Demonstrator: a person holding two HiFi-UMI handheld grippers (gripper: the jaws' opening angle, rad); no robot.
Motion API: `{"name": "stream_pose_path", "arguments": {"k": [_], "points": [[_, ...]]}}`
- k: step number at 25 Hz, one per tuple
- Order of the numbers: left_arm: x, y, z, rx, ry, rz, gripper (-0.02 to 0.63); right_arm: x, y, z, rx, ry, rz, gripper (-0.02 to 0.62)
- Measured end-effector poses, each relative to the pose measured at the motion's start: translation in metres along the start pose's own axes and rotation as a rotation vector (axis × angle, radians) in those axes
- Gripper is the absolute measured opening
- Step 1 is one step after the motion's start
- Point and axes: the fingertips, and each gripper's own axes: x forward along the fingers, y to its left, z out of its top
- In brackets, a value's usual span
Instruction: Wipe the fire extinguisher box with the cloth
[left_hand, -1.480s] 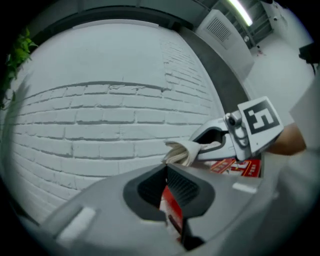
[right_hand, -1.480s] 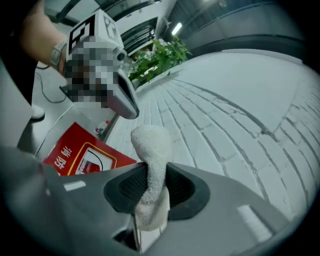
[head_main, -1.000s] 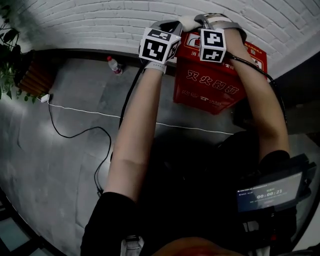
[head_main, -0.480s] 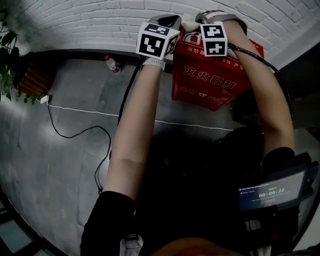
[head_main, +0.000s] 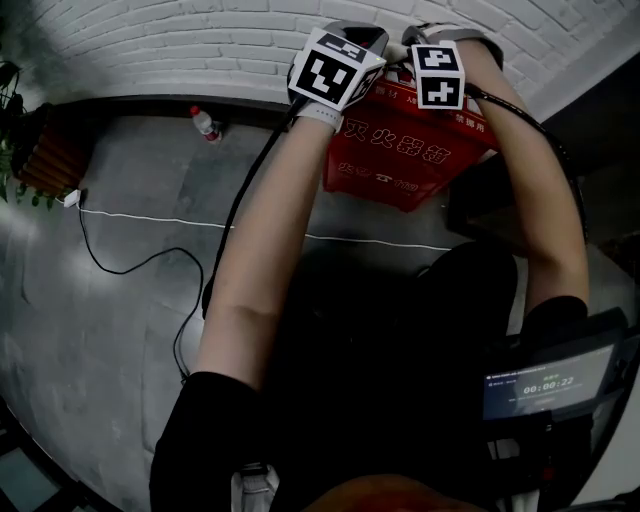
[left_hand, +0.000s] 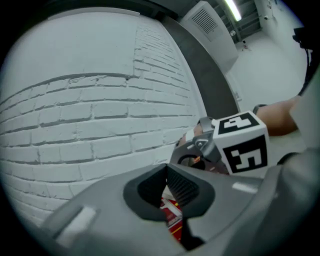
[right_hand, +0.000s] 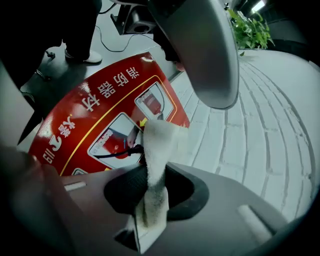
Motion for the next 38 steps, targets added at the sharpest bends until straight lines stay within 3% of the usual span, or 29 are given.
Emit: {"name": "stream_pose_path", "arguments": {"k": [8,20,30,38], "points": [[0.024,-0.047,0.008,0.037,0.015,-0.058,0.000,-0.017,0.025,-0.035,0.019,0.037,0.023,0.089],[0.057,-0.079,0.024,-0.103,-0.052,-0.001,0.000,-0.035,0.070,-0.106,0.069,0.117,0.059,0.089],[0.085,-0.147,0.039,-0.094,-0.123,-0.037,0.000,-0.056,0.115,-0.159,0.111,0.183,0.075,0.089],[0.082,-0.167,0.041,-0.074,-0.125,-0.055,0.000,-0.075,0.142,-0.199,0.097,0.265,0.112,0.087]]}}
